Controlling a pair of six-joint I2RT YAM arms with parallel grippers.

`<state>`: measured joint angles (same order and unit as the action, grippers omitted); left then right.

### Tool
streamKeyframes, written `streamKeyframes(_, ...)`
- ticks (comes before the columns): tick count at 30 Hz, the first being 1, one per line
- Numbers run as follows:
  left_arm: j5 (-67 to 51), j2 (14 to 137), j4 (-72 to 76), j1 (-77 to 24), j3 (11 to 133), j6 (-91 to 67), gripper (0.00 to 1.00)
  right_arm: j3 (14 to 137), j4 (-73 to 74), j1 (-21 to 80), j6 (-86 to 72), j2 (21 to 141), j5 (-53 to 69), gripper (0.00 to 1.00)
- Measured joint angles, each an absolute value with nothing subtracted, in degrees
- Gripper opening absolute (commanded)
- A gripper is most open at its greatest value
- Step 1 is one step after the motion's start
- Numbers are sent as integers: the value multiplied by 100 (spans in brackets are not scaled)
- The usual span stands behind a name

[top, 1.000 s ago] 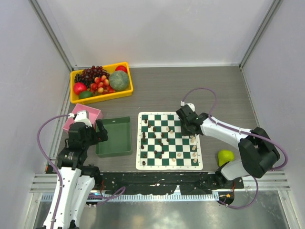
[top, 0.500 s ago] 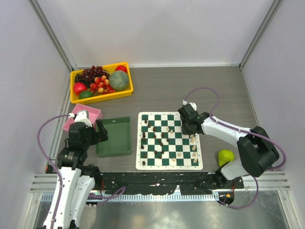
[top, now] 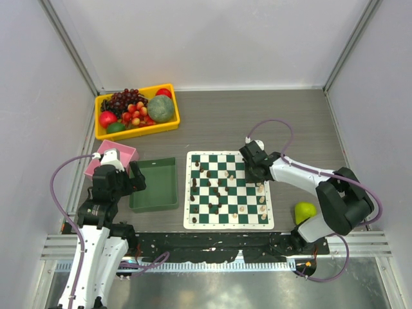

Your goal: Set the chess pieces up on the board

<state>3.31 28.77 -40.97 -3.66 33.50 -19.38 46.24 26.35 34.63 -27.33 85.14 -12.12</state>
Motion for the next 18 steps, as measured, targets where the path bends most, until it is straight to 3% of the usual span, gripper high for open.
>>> streamKeyframes(18, 331, 2877, -4097, -366, 3350, -1935, 99, 4871, 2965, 3465, -2668, 8040, -1135, 41)
